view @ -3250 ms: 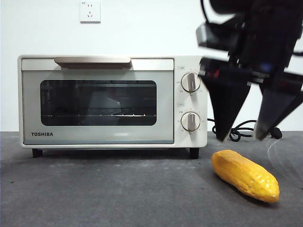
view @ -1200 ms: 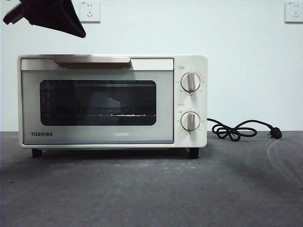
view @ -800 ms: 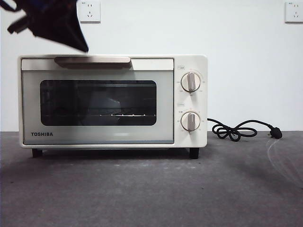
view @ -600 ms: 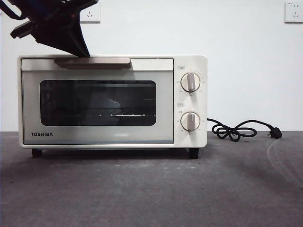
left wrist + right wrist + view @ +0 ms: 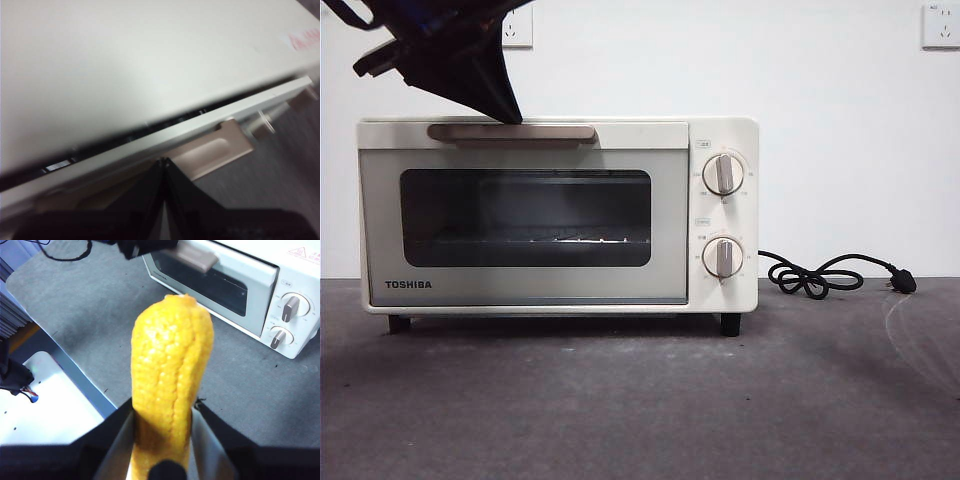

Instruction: Take the corn from the table,put the corn in the oven

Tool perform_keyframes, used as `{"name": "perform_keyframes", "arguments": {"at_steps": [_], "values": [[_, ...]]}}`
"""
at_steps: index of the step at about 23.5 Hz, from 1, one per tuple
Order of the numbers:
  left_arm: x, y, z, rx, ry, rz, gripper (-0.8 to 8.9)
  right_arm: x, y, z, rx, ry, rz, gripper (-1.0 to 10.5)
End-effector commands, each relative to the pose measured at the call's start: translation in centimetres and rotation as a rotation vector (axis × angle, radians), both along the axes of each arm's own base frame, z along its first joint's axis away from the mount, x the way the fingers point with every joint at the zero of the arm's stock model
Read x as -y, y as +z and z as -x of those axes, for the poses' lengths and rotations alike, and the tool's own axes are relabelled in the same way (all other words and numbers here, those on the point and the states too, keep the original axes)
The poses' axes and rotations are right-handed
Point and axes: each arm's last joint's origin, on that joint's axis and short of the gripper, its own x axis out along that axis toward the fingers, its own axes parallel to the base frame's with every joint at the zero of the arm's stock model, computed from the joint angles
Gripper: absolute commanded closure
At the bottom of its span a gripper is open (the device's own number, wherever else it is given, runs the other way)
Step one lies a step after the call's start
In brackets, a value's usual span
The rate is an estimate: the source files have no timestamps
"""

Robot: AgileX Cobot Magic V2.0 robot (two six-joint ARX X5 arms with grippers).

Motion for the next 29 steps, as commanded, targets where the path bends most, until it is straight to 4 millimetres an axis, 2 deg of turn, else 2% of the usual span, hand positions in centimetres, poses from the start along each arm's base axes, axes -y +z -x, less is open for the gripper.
{"name": "perform_keyframes", "arguments": {"at_steps": [1,7,22,26,29], "values": [[0.3,-3.9,1.0,-0.217,-0.034,-0.13,8.19,0.0,0.2,0.0,0.019,0.008,-0.002,9.6],[1.2,-4.5,2.5,-0.304,-0.088,-0.19,8.19,0.0,0.2,0.0,0.019,0.008,-0.001,9.6],[2.6,-4.9,4.8,-0.389,-0.166,-0.249,8.19,0.0,0.2,0.0,0.018,0.01,-0.001,9.6],[3.0,-4.5,6.0,-0.412,-0.214,-0.252,8.19,0.0,0.2,0.0,0.016,0.016,-0.004,9.6],[3.1,-3.5,7.4,-0.39,-0.264,-0.236,8.19,-0.1,0.3,0.0,0.026,0.022,-0.006,9.6]]}}
